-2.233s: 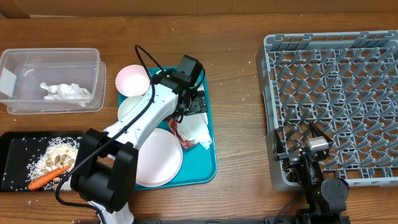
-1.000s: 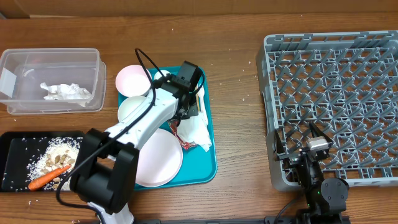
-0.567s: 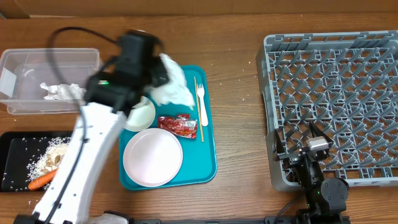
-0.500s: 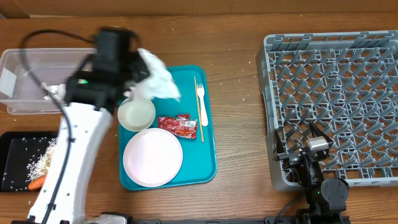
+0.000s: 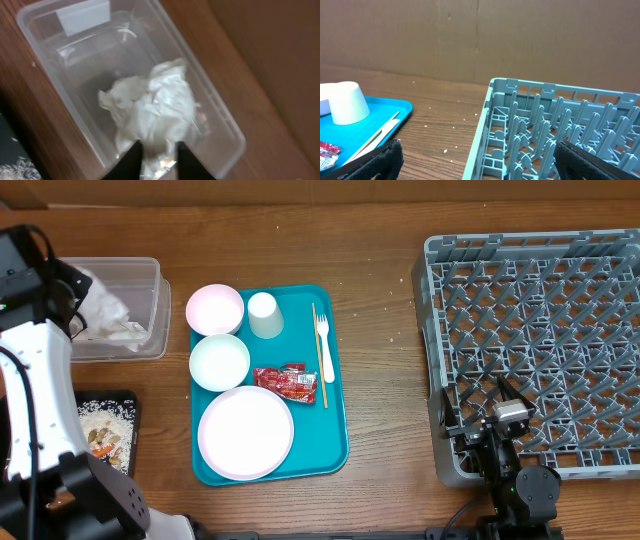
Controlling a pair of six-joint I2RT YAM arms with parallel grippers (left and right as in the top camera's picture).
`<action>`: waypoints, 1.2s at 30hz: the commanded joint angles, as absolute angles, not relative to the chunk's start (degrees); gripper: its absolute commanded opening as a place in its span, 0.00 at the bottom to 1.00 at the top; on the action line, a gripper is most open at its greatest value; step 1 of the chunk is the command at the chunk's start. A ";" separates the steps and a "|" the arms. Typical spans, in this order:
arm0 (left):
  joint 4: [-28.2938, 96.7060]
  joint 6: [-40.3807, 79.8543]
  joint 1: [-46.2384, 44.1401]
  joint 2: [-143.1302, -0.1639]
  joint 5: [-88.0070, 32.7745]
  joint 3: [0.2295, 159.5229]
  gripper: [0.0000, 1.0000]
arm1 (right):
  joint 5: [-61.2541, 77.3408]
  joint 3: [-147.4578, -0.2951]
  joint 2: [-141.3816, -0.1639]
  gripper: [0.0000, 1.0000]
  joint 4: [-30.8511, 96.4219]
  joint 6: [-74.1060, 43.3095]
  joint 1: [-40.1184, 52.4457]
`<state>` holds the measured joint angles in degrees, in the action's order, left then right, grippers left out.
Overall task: Sort waste into correct bins and load items into the dishwasher
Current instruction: 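Carry the second tissue piece into the clear bin and release, then grasp the red snack wrapper on the teal tray with the left gripper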
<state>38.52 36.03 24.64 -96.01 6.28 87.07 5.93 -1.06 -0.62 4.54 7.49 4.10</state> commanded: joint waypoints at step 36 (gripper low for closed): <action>73.49 -7.92 -32.84 -101.73 11.77 88.23 0.99 | 5.61 -0.47 -0.19 1.00 4.25 7.07 3.73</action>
